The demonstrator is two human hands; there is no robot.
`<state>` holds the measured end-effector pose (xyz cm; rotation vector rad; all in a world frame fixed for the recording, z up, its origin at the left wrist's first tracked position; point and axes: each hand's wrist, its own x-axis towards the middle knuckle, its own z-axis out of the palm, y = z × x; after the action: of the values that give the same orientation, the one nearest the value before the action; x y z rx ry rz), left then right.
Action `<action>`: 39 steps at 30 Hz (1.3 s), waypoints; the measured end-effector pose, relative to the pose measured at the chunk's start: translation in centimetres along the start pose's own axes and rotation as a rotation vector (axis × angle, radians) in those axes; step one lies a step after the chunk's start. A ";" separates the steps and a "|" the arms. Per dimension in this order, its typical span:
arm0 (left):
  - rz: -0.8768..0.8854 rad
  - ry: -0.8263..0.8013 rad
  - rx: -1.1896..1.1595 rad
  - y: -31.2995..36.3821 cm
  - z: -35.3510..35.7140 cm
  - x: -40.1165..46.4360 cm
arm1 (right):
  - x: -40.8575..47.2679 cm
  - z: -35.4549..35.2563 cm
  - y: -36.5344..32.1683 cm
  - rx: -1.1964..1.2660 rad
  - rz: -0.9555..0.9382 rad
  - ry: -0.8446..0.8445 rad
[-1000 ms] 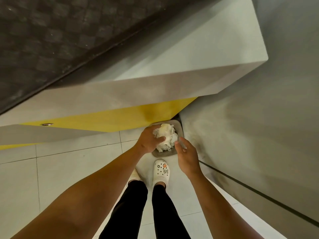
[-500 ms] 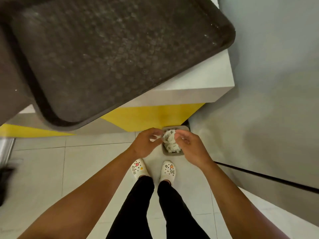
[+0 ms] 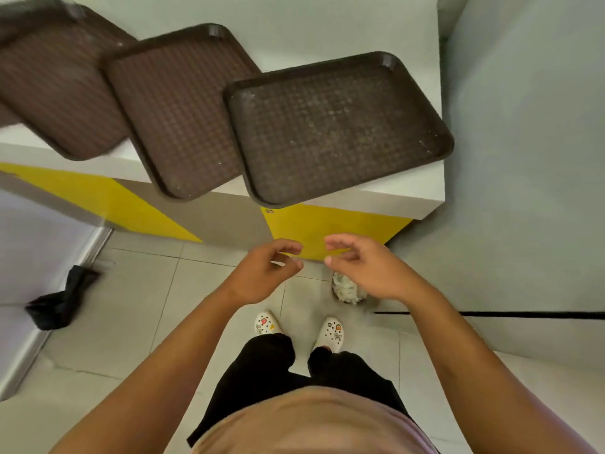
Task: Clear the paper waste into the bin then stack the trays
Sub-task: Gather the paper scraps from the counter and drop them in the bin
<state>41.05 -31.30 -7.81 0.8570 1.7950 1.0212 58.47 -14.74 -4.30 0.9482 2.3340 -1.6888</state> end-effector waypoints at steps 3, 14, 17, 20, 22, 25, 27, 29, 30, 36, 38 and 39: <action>0.052 0.064 -0.002 1.8 -3.4 -1.9 | 0.0 0.4 -4.1 -0.053 -0.065 -0.038; 0.167 0.246 0.038 4.0 -19.5 -5.9 | 4.8 5.9 -19.8 -0.143 -0.299 -0.045; 0.186 0.265 0.061 3.6 -24.3 -6.7 | 7.0 8.2 -23.5 -0.133 -0.342 -0.016; 0.204 0.291 0.090 3.1 -28.5 -7.5 | 9.2 10.3 -26.6 -0.128 -0.379 0.002; 0.218 0.312 0.104 2.9 -30.9 -8.0 | 10.4 11.5 -28.3 -0.141 -0.397 0.008; 0.242 0.344 0.132 2.5 -34.1 -8.4 | 12.0 12.9 -30.4 -0.172 -0.409 0.003; 0.251 0.360 0.135 2.3 -36.0 -8.4 | 13.2 13.5 -31.6 -0.187 -0.417 -0.004; 0.261 0.378 0.140 2.1 -38.1 -8.1 | 14.7 13.9 -32.7 -0.216 -0.420 -0.016; 0.265 0.385 0.140 2.0 -39.1 -7.8 | 15.5 14.0 -33.1 -0.227 -0.421 -0.020; 0.264 0.388 0.150 0.8 -44.4 -4.9 | 21.3 15.0 -35.0 -0.274 -0.401 -0.036; 0.264 0.381 0.160 0.3 -46.4 -3.5 | 23.6 15.2 -35.6 -0.285 -0.392 -0.051; 0.262 0.379 0.163 0.2 -47.5 -2.8 | 24.8 15.2 -35.9 -0.295 -0.386 -0.059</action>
<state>-1.29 -47.41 6.63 1.0753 2.1459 1.2854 15.25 -24.57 8.75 0.4110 2.7542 -1.3910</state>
